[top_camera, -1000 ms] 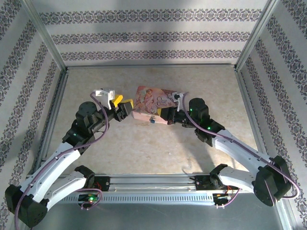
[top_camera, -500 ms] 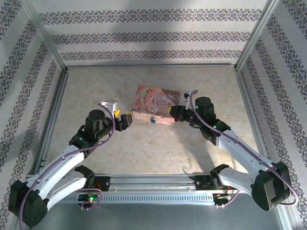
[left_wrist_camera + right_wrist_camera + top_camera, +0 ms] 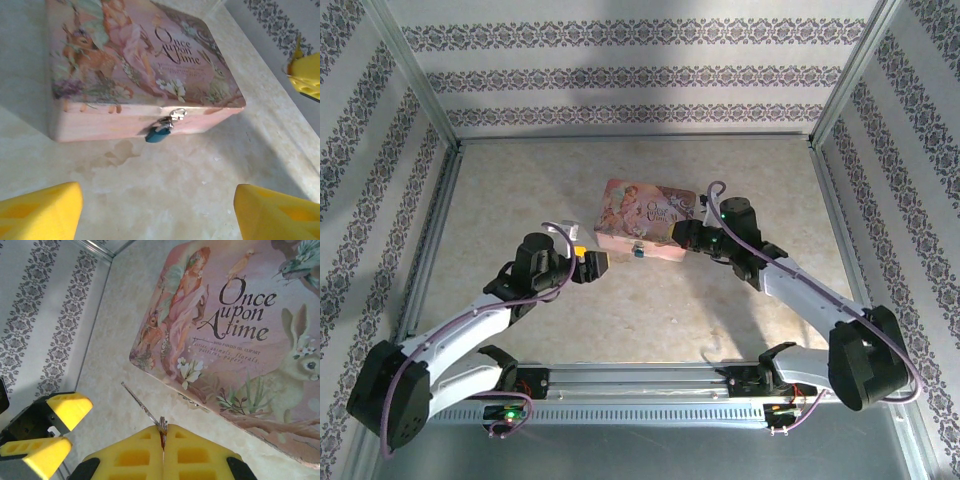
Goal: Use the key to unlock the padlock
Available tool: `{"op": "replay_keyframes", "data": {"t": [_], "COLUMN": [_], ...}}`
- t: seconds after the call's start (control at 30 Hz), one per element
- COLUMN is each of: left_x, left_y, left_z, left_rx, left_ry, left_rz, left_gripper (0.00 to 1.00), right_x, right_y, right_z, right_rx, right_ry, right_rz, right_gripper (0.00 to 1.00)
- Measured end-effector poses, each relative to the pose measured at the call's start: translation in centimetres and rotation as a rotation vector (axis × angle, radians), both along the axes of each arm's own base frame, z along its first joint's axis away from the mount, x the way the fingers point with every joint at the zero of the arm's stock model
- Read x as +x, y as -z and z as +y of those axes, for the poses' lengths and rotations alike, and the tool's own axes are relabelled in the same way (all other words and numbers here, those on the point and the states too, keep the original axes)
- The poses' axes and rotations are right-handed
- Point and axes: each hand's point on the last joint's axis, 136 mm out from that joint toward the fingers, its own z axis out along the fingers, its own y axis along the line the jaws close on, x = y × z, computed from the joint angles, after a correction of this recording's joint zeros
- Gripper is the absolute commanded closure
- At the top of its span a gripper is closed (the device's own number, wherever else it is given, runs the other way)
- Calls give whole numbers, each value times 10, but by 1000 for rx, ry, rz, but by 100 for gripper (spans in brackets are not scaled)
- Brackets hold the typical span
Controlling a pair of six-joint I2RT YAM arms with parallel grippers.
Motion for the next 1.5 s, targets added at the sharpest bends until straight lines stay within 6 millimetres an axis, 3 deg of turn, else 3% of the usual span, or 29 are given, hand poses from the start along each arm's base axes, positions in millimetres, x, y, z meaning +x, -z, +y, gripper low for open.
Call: {"op": "replay_keyframes", "data": {"t": [0.67,1.2,1.5], "left_x": [17,53,68], "left_y": [58,62,65], "left_z": [-43,-67,-72], "left_rx": [-60,-60,-65], "left_ry": [128,155,151], "left_rz": [164,124,118], "left_gripper": [22,22,22], "right_x": [33,36,36], "right_y": [40,63,64], "right_z": [16,10,11], "right_rx": [4,-10,-4], "right_ry": [-21,-8,-9], "right_rz": [56,93,77], "right_gripper": [100,100,100]}}
